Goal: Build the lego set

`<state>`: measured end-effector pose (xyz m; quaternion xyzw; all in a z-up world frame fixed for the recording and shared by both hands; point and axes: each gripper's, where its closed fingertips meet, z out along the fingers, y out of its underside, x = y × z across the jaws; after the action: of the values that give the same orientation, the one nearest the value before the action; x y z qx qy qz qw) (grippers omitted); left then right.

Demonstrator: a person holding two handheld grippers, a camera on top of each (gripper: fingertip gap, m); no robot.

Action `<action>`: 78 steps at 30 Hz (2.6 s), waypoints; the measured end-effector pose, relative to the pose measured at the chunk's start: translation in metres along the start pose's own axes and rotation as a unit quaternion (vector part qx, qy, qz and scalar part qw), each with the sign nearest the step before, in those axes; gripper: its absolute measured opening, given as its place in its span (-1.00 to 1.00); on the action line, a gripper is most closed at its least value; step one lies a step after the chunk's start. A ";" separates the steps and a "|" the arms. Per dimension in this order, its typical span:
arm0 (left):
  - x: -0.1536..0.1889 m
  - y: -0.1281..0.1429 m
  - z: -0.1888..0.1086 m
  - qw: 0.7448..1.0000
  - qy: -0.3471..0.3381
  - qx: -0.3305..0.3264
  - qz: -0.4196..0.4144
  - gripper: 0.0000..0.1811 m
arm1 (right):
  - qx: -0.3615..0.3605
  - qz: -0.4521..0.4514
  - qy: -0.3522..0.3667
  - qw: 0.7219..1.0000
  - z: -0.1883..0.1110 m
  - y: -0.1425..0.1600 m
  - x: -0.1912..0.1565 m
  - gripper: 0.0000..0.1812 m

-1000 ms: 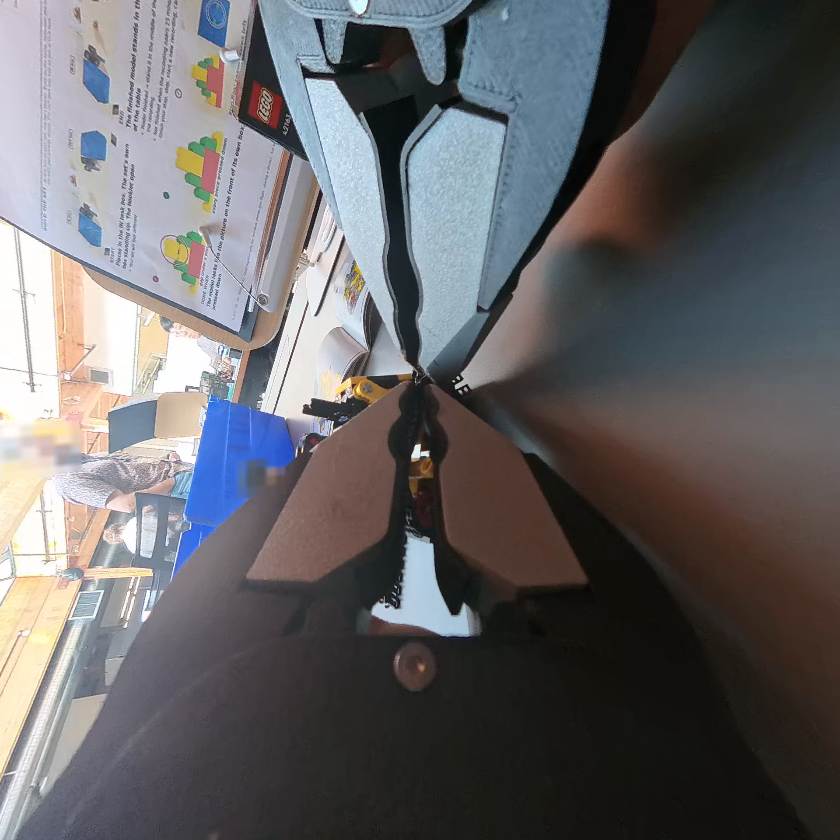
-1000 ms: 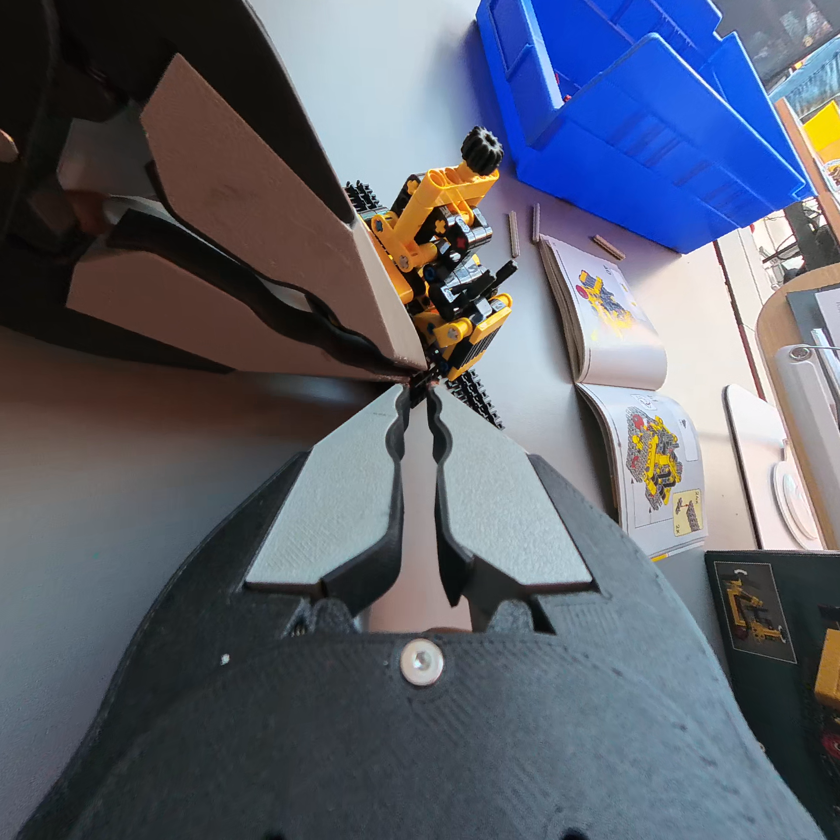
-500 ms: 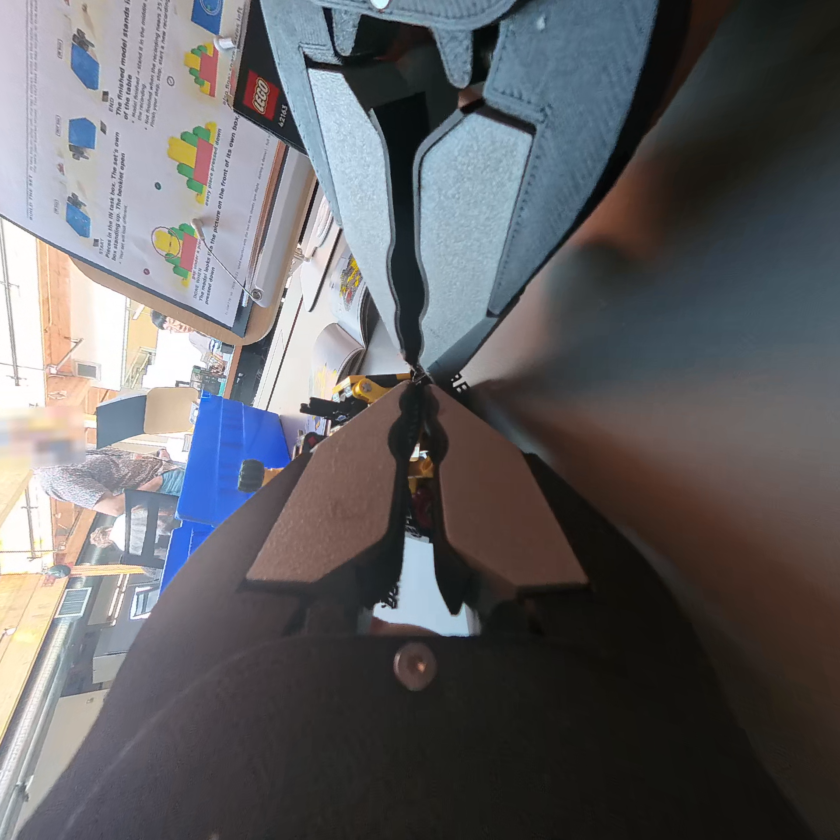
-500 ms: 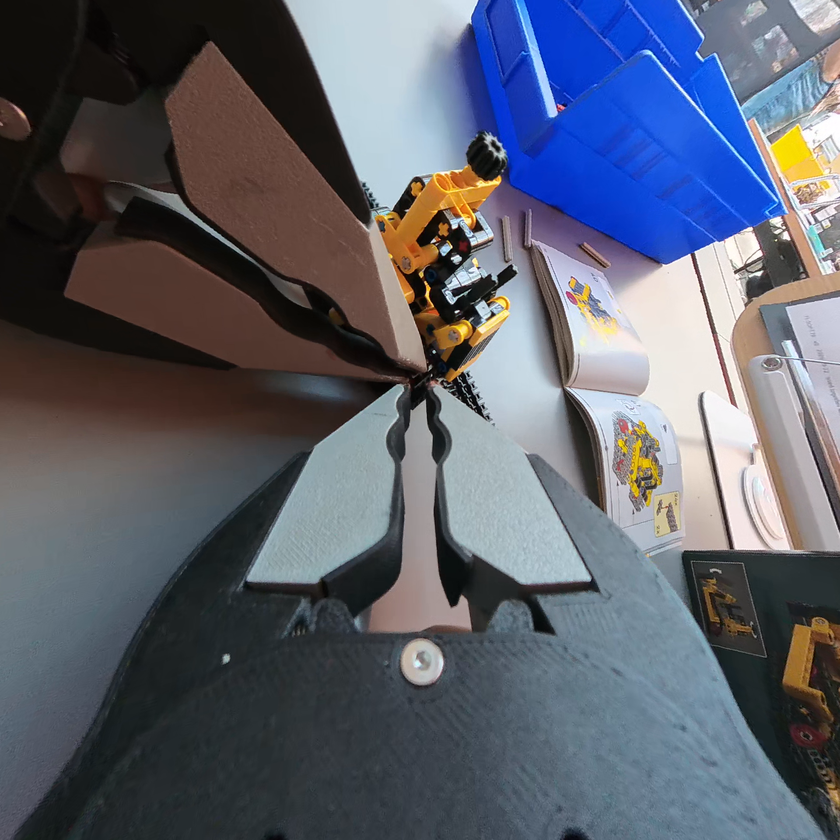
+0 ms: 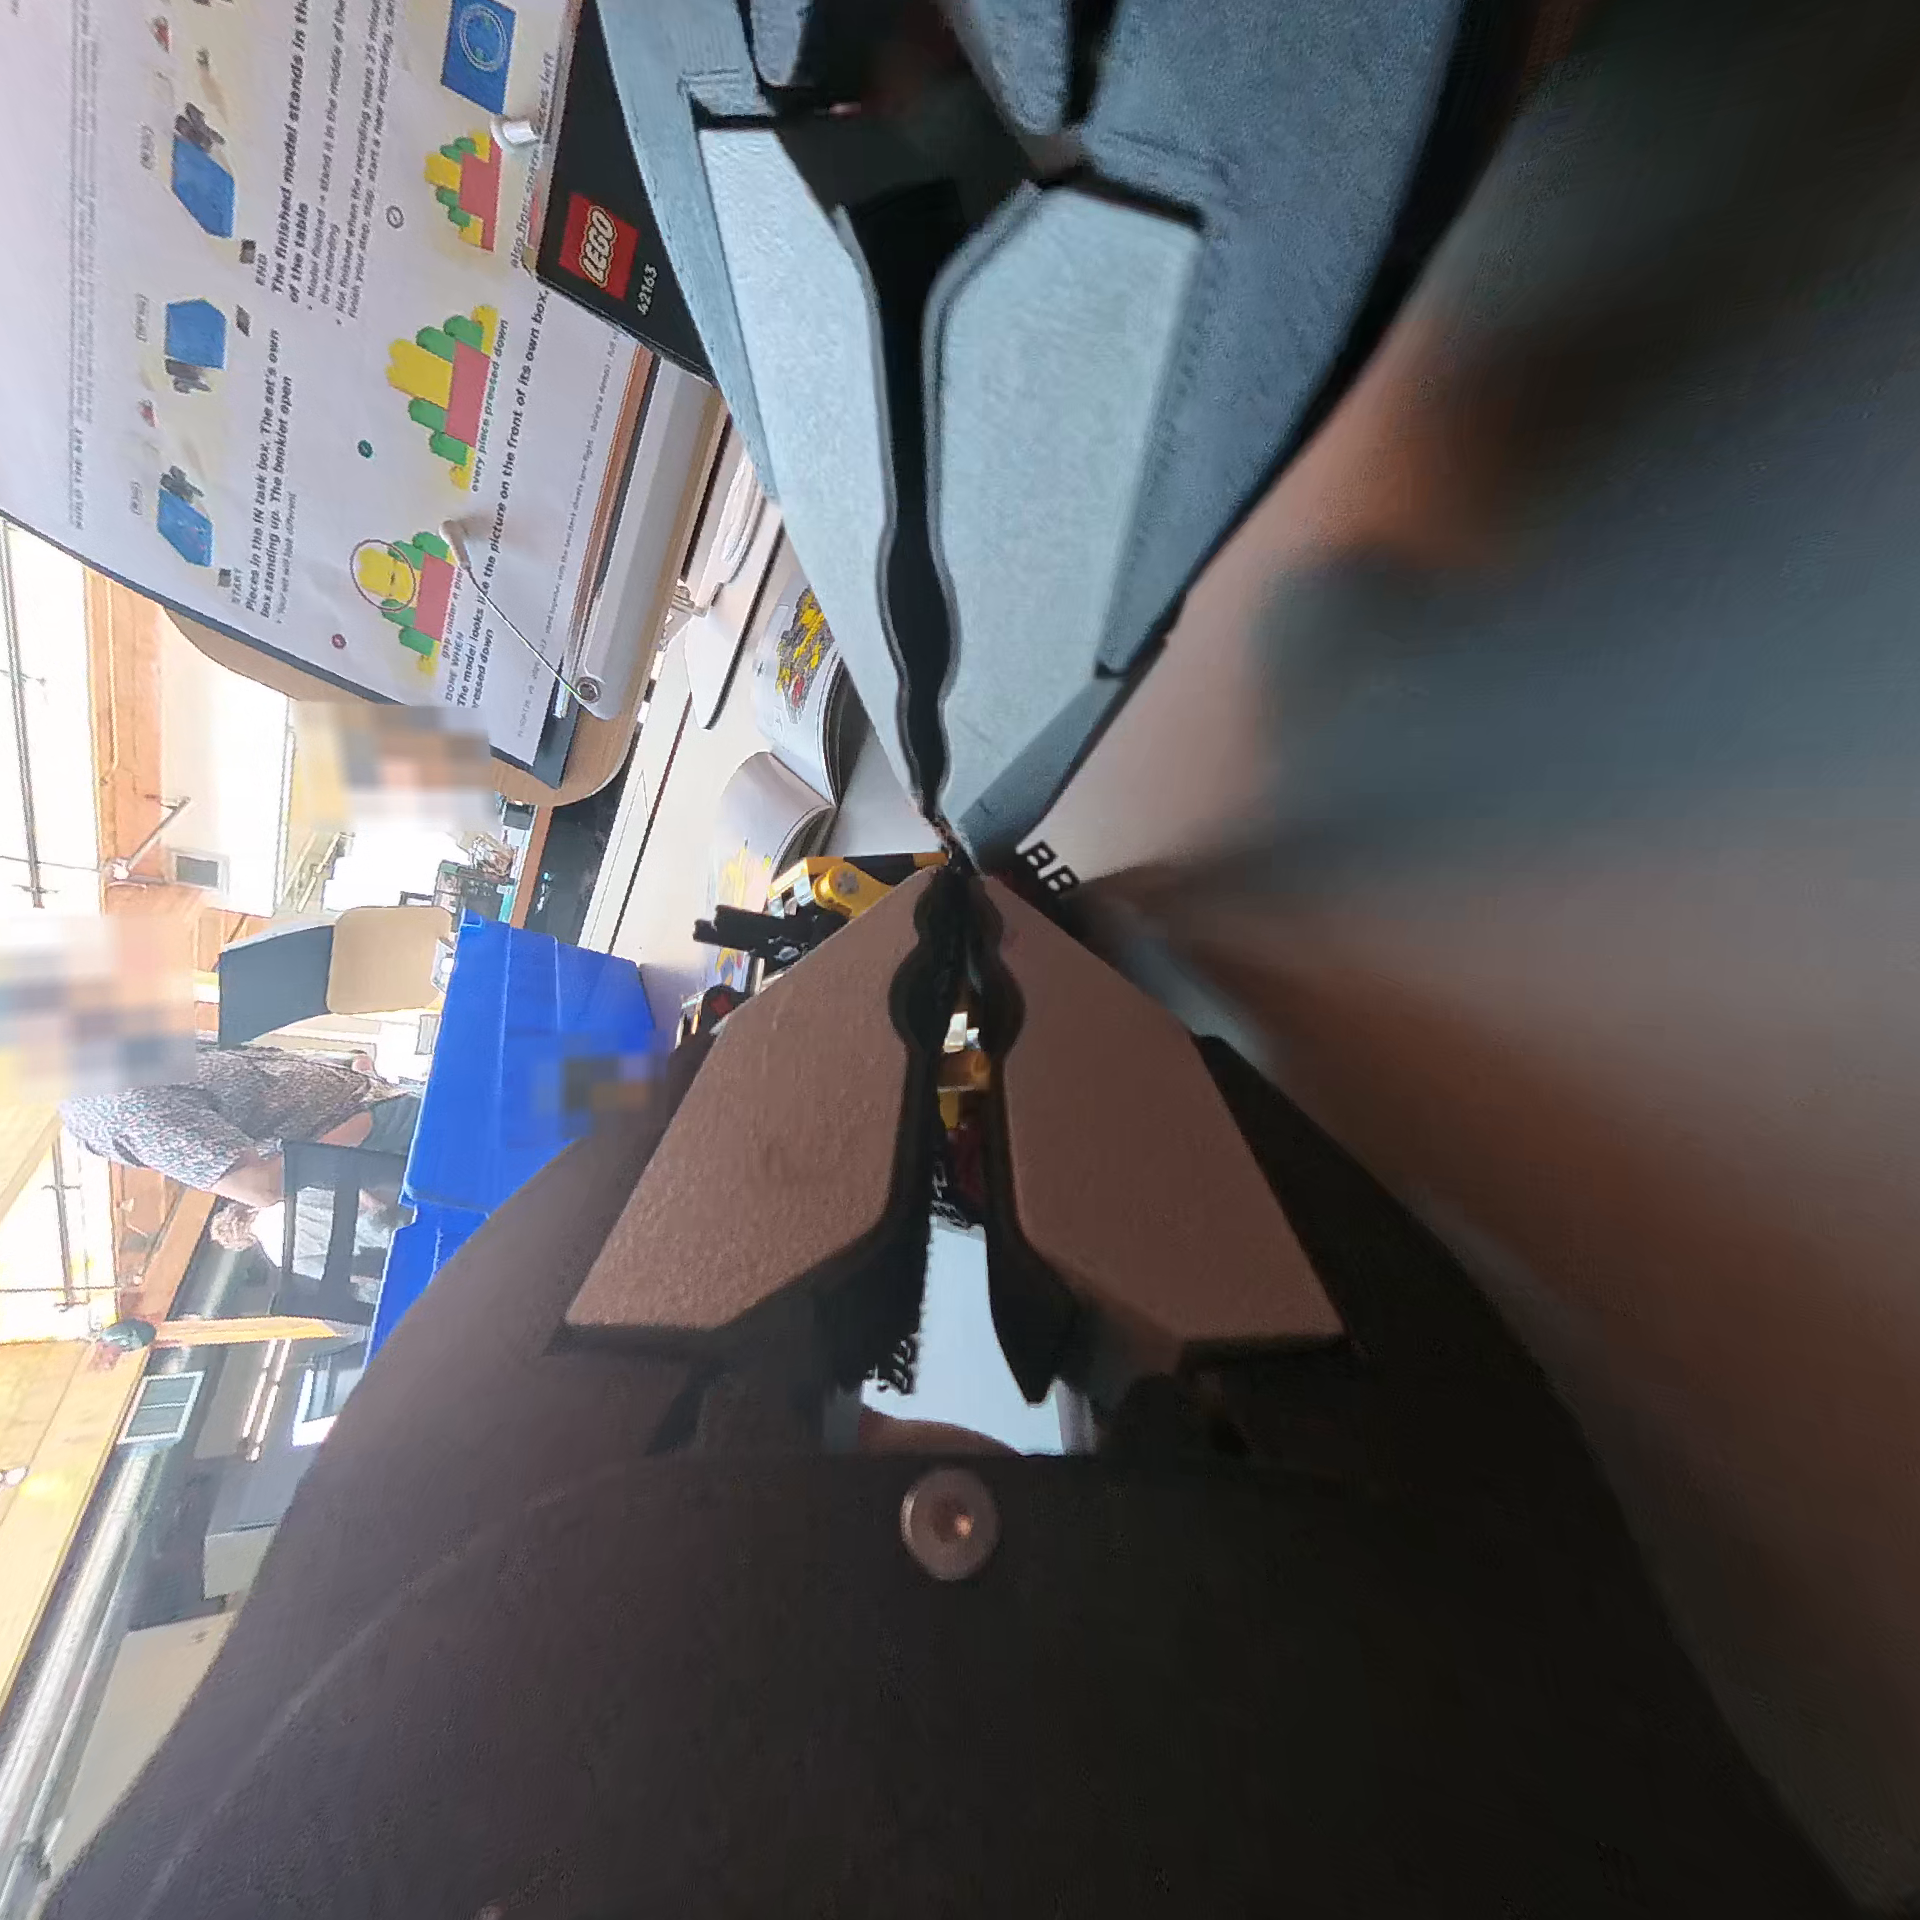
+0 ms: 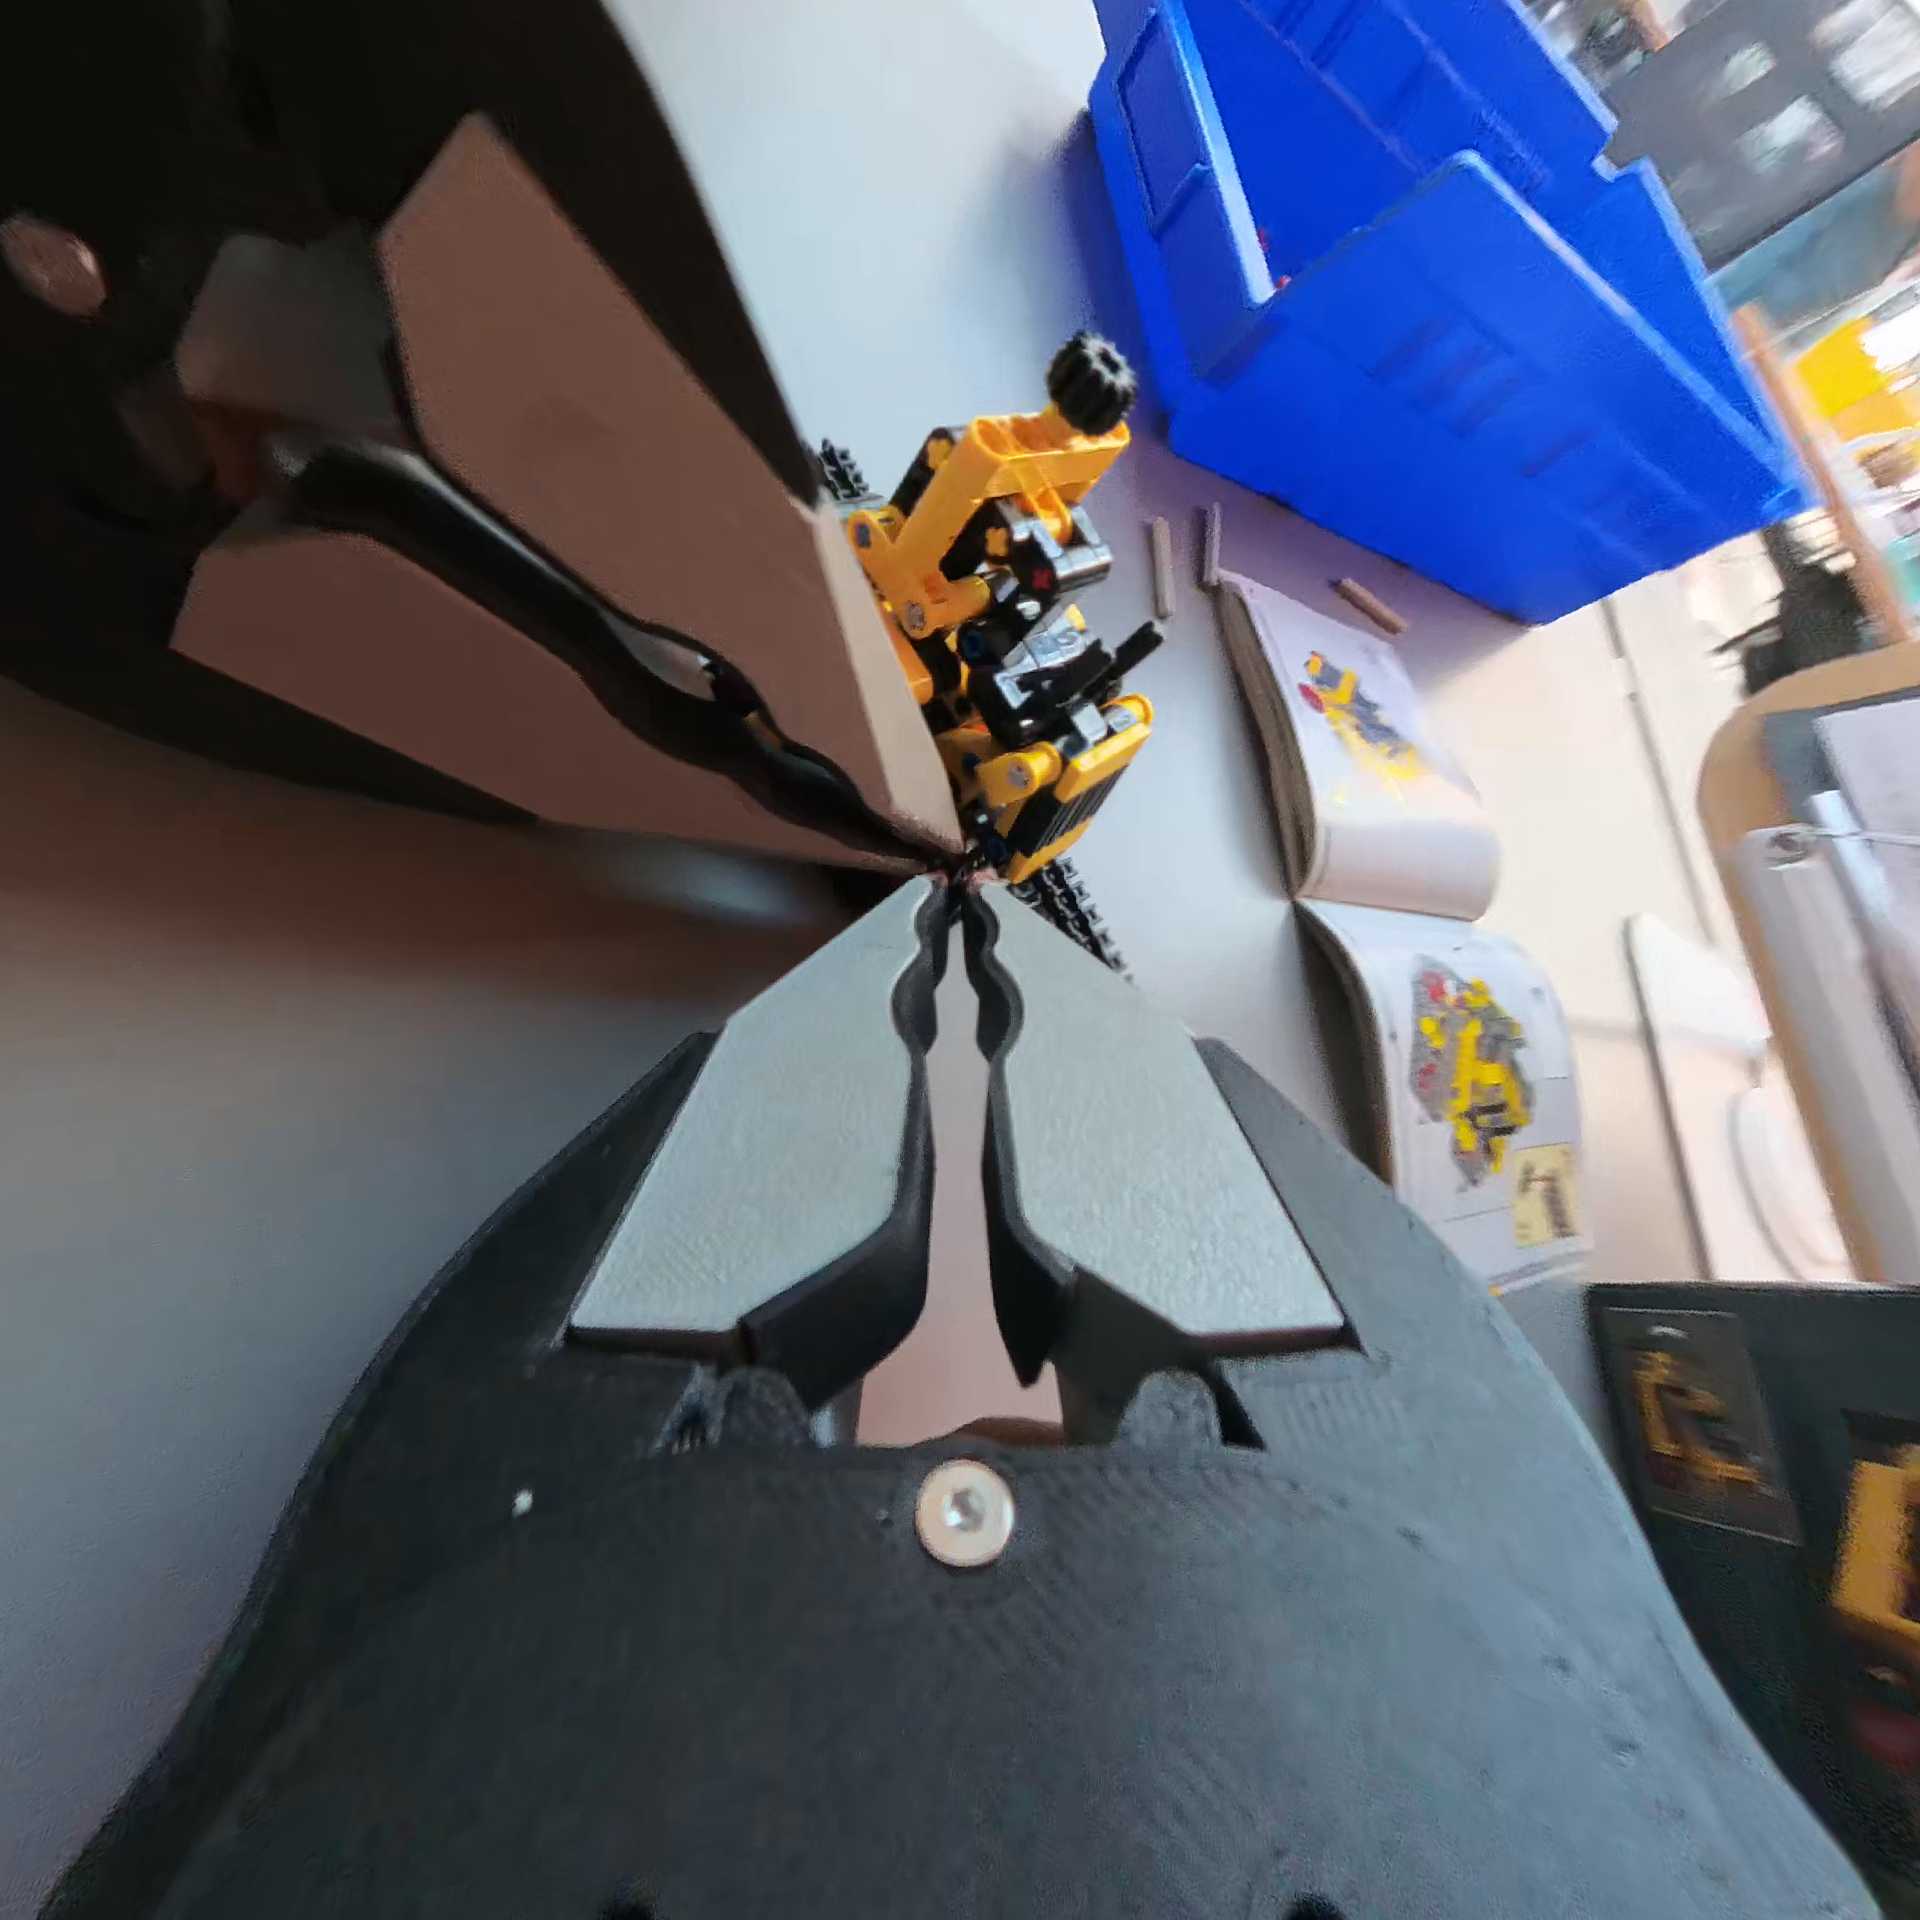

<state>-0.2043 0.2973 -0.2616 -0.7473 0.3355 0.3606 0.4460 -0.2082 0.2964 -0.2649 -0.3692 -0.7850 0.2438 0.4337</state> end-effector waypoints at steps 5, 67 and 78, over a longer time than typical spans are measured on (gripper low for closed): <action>0.000 -0.001 0.000 1.000 -0.002 0.006 -0.004 -1.00 | 0.004 0.033 -0.021 0.999 -0.001 0.000 0.001 -1.00; 0.002 -0.005 0.000 0.998 0.025 0.021 -0.054 -1.00 | -0.016 -0.267 0.130 0.955 -0.004 -0.001 0.004 -1.00; 0.003 -0.003 -0.002 0.997 0.040 0.023 -0.067 -1.00 | -0.022 -0.431 0.213 0.877 -0.005 -0.004 0.001 -1.00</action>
<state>-0.1998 0.2960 -0.2617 -0.7713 0.3110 0.2919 0.4724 -0.2060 0.2954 -0.2589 -0.0470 -0.7602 -0.0689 0.6444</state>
